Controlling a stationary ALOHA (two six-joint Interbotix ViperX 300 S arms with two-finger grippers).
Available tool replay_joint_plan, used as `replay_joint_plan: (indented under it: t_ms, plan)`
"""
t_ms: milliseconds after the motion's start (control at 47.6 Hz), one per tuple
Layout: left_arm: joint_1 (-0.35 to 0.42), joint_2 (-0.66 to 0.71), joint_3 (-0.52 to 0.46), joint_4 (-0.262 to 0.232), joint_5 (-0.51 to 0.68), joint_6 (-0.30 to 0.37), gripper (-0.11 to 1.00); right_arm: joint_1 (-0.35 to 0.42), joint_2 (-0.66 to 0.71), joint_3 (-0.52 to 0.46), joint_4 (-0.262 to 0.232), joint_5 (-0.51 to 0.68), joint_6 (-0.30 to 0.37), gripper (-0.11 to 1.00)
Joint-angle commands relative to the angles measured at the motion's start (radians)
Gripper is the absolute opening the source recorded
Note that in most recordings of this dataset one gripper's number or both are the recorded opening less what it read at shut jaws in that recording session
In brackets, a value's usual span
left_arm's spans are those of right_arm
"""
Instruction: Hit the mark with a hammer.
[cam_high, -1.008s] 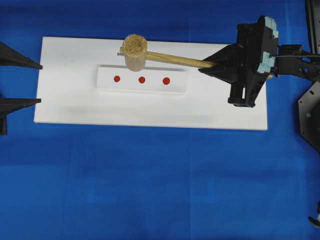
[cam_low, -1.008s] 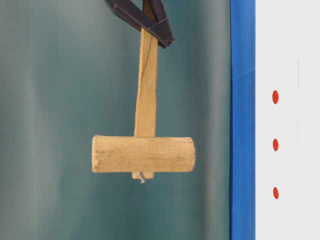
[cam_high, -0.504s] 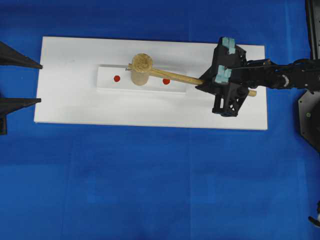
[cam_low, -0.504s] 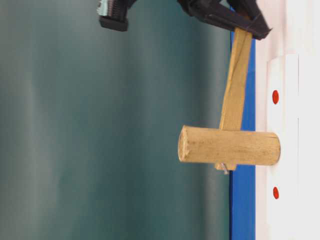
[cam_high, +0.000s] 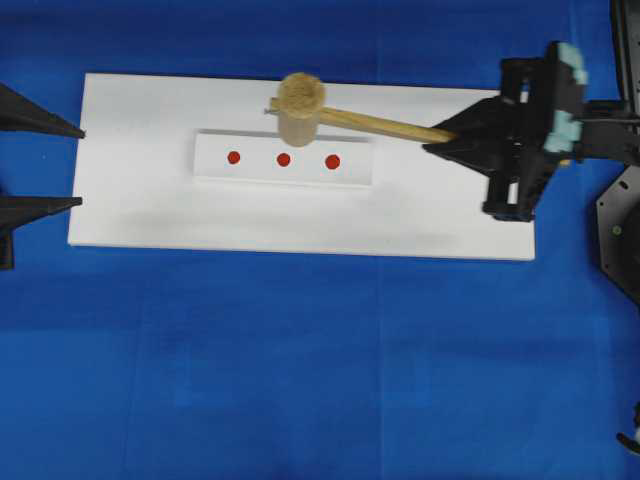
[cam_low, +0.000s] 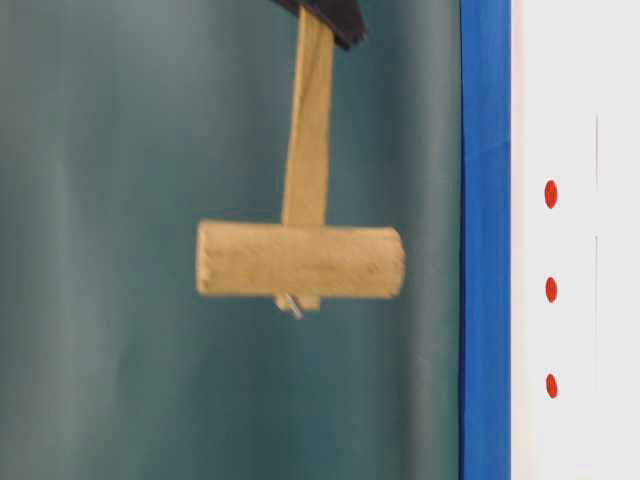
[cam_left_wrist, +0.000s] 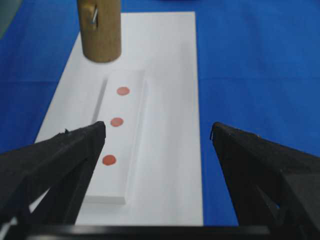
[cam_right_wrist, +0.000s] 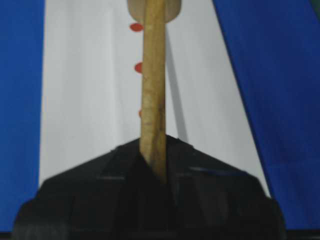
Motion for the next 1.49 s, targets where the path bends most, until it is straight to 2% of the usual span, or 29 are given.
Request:
replay_joint_plan:
  t_ms: [0, 168, 357, 504, 630, 693, 882, 1176, 1470]
  plan:
    - [0.003, 0.011, -0.011, 0.000, -0.008, -0.002, 0.91, -0.006, -0.055, 0.003, -0.003, -0.005, -0.002, 0.02]
    - [0.003, 0.011, -0.011, 0.000, -0.008, -0.002, 0.91, -0.011, -0.092, 0.028, -0.003, -0.005, -0.003, 0.02]
    - [0.003, 0.009, -0.011, 0.000, -0.009, -0.002, 0.91, -0.011, -0.061, 0.040, -0.003, 0.012, -0.002, 0.02]
    - [0.003, 0.011, -0.011, 0.000, -0.008, -0.002, 0.91, -0.011, 0.067, 0.097, 0.003, 0.021, 0.006, 0.02]
    - [0.003, 0.009, -0.011, 0.000, -0.009, -0.002, 0.91, -0.011, 0.184, 0.101, 0.028, 0.032, 0.018, 0.02]
    - [0.003, 0.009, -0.011, -0.002, -0.009, -0.002, 0.91, -0.011, 0.201, 0.092, 0.028, 0.038, 0.020, 0.02]
    - [0.003, 0.008, -0.011, 0.000, -0.008, -0.002, 0.91, -0.011, 0.152, 0.071, 0.021, 0.028, 0.014, 0.02]
    - [0.003, 0.009, -0.011, 0.000, -0.009, -0.002, 0.91, -0.011, -0.026, 0.011, 0.018, 0.037, 0.005, 0.02]
    - [0.003, 0.009, -0.011, 0.000, -0.011, -0.002, 0.91, -0.003, 0.008, -0.041, 0.002, 0.040, 0.005, 0.02]
